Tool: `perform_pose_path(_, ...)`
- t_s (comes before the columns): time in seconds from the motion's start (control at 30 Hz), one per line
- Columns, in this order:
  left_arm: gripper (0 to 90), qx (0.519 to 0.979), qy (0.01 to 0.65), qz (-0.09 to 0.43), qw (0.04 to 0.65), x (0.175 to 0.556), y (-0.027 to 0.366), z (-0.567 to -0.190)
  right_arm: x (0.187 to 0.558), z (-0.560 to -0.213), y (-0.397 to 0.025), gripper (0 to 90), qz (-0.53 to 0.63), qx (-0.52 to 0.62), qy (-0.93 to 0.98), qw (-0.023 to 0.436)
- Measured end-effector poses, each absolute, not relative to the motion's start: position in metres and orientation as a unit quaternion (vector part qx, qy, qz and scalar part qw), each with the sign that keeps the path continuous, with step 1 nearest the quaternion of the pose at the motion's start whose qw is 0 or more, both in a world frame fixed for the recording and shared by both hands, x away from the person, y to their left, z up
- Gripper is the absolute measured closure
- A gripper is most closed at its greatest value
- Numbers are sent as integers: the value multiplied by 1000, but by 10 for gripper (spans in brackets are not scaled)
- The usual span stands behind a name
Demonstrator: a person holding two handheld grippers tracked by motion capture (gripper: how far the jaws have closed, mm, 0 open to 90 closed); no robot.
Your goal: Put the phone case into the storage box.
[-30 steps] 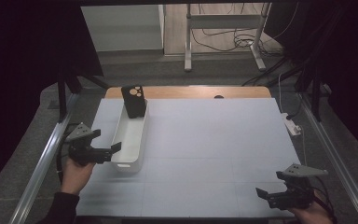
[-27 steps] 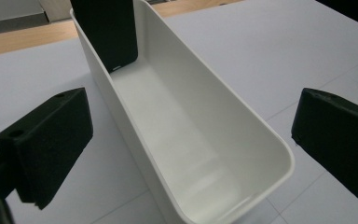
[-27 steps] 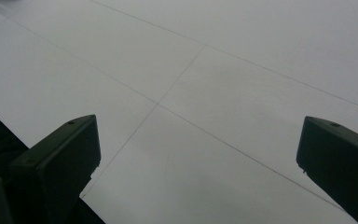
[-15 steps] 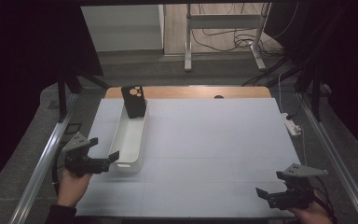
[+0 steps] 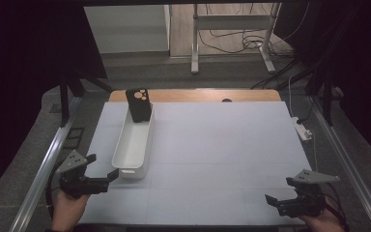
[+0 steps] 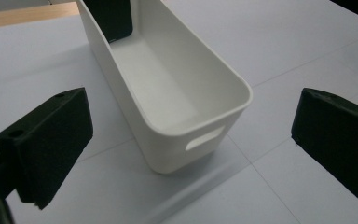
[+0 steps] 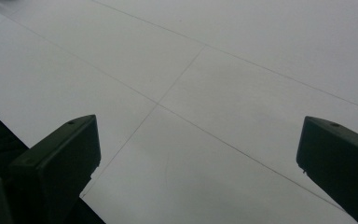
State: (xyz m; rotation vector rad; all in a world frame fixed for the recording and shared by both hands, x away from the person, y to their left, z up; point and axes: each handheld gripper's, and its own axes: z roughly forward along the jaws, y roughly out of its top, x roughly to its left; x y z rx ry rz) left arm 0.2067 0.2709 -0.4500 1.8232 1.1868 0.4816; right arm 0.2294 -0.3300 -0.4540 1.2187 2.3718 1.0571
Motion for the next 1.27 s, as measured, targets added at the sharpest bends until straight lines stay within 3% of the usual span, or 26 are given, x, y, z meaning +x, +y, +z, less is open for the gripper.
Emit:
perform_pose_path(0.53,0,732,489,197,432,166,269,-460,229,-454,-330,0,363,421,820,138)
perform_pose_path(1.27,0,744,492,207,403,152,261,-466,229,-454,-329,0,361,421,820,140)
